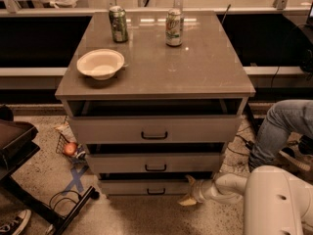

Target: Open bottom drawer

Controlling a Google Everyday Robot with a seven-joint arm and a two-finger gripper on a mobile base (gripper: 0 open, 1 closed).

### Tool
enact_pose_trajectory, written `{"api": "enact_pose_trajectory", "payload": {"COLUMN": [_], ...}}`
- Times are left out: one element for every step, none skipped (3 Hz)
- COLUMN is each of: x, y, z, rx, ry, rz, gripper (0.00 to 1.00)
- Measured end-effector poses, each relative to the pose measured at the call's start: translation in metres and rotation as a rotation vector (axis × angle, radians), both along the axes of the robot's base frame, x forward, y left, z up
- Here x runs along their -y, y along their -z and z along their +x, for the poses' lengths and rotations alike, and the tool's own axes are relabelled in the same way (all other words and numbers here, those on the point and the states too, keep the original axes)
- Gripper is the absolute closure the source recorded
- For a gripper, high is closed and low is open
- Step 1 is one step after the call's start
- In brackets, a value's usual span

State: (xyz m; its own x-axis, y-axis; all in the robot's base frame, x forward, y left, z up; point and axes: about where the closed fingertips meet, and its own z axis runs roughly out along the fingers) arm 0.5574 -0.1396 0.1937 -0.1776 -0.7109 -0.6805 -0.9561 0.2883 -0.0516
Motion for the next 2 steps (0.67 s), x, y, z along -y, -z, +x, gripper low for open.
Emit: {"api": "enact_pose_trajectory", "payload": {"x": [0.0,-0.001], "y": [-0.016,-0.023], "z": [-0.012,-0.054], "rx": [0.034,0.012], "ry": [-0.011,-0.024], "rz": [-0.034,-0.085], "gripper": [0.62,0.84]}}
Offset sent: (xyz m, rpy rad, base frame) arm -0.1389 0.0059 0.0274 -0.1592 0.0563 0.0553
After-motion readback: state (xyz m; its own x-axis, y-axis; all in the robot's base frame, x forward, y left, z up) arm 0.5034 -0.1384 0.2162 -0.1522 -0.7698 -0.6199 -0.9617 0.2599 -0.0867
